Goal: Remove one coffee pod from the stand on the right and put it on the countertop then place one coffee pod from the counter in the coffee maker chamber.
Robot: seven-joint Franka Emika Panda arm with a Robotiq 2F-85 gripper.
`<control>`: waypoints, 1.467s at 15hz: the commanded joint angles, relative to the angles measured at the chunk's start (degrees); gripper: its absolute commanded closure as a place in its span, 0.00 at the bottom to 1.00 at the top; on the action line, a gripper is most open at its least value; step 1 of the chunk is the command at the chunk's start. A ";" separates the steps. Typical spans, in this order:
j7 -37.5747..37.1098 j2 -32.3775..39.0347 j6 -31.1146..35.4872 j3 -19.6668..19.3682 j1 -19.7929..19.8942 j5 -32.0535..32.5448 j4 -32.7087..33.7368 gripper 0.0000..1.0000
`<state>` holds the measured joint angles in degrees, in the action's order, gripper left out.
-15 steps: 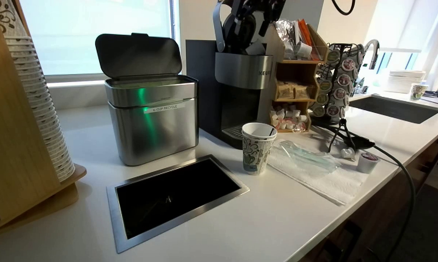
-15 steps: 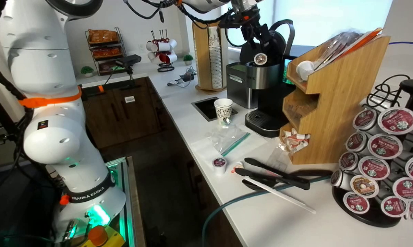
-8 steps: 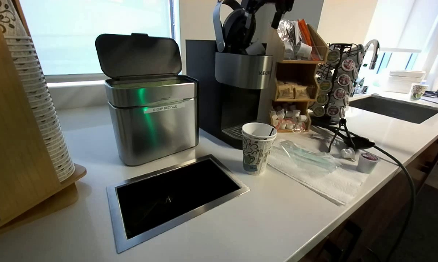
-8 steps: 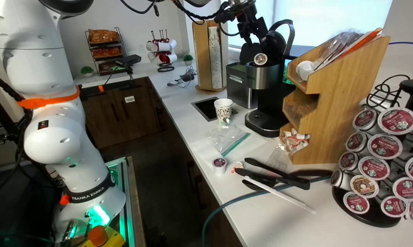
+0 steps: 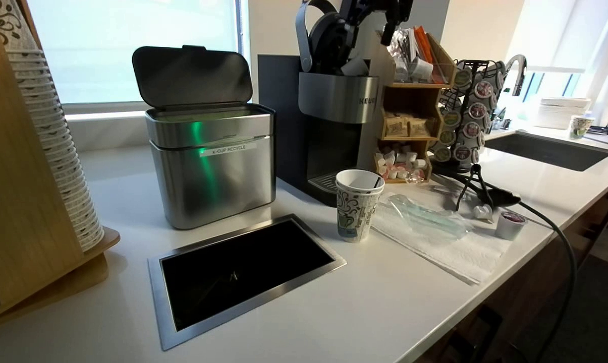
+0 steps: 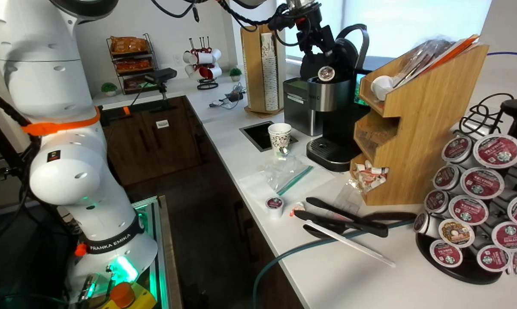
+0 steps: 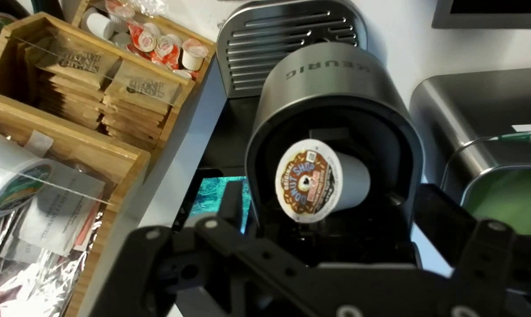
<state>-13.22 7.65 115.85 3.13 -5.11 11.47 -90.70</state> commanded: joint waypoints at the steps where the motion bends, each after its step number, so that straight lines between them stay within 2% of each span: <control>1: 10.49 -1.31 5.83 0.46 0.59 -1.24 -3.04 0.00; 4: 22.33 -4.31 14.21 0.06 2.50 -4.51 -9.68 0.00; 7: 35.80 -6.41 22.64 0.13 4.20 -11.69 -16.36 0.00; 13: 61.76 -9.40 28.15 0.14 4.28 -25.30 -23.74 0.00; 14: 63.82 -9.89 28.33 -0.31 4.36 -27.06 -24.41 0.00; 15: 60.77 -10.56 28.37 -1.04 4.59 -27.17 -25.14 0.00; 16: 58.85 -7.77 26.78 -0.64 3.76 -24.46 -21.43 0.00; 18: 59.07 -8.76 26.79 -1.41 4.07 -25.14 -22.48 0.00; 19: 56.60 -8.47 28.29 -1.70 4.31 -24.39 -22.18 0.00; 22: 57.17 -8.11 28.72 -2.40 4.60 -28.55 -21.30 0.00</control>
<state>44.58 -1.05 142.94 1.47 -0.51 -14.55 -112.59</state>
